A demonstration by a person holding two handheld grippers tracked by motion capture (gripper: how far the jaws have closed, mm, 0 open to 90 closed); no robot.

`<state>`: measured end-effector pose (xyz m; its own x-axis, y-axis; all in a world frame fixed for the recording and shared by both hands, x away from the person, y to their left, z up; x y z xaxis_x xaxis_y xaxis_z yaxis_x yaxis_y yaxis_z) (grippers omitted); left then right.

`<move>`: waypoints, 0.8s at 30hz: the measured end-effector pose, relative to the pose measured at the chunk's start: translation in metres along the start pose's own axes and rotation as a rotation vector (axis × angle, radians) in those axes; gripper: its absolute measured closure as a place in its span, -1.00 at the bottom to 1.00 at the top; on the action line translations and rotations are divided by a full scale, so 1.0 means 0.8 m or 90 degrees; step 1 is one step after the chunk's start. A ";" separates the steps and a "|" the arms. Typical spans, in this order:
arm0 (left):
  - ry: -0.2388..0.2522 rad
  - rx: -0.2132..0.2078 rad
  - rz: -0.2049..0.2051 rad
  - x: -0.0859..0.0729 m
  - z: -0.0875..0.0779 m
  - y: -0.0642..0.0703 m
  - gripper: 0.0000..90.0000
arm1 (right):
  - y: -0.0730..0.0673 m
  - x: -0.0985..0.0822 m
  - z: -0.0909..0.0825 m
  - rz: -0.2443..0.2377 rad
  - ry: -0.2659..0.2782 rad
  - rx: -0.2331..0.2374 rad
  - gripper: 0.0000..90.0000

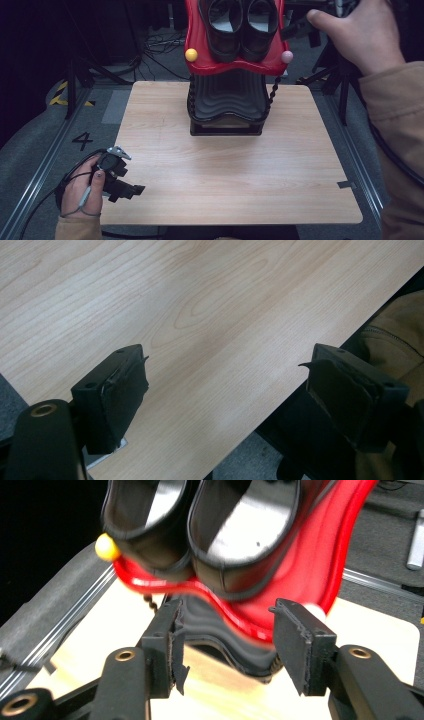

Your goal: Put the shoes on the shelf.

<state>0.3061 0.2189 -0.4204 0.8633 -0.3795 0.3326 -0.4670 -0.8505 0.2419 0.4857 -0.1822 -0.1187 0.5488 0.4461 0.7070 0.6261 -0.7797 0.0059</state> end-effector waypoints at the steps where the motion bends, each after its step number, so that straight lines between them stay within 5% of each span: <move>1: 0.000 0.000 -0.001 0.001 0.000 0.001 -0.63 | 0.001 -0.006 -0.005 -0.003 0.000 0.005 0.03; 10: -0.005 0.006 -0.004 0.001 0.001 -0.003 -0.63 | 0.011 -0.060 -0.030 -0.035 -0.012 0.002 -0.07; 24: -0.002 0.011 -0.005 0.003 0.002 -0.001 -0.63 | 0.016 -0.153 0.010 -0.078 -0.048 0.052 -0.16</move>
<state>0.3088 0.2179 -0.4214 0.8676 -0.3734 0.3283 -0.4567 -0.8596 0.2290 0.4307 -0.2430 -0.2107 0.5029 0.5699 0.6499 0.7325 -0.6801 0.0295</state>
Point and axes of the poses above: each handheld gripper's, and its own axes: z roughly forward along the jaws, x roughly out of its top, y roughly to its right, the point moved 7 cm from there along z, roughly forward along the jaws, and after that the axes turned 11 degrees about -z, right-handed, at the moved point
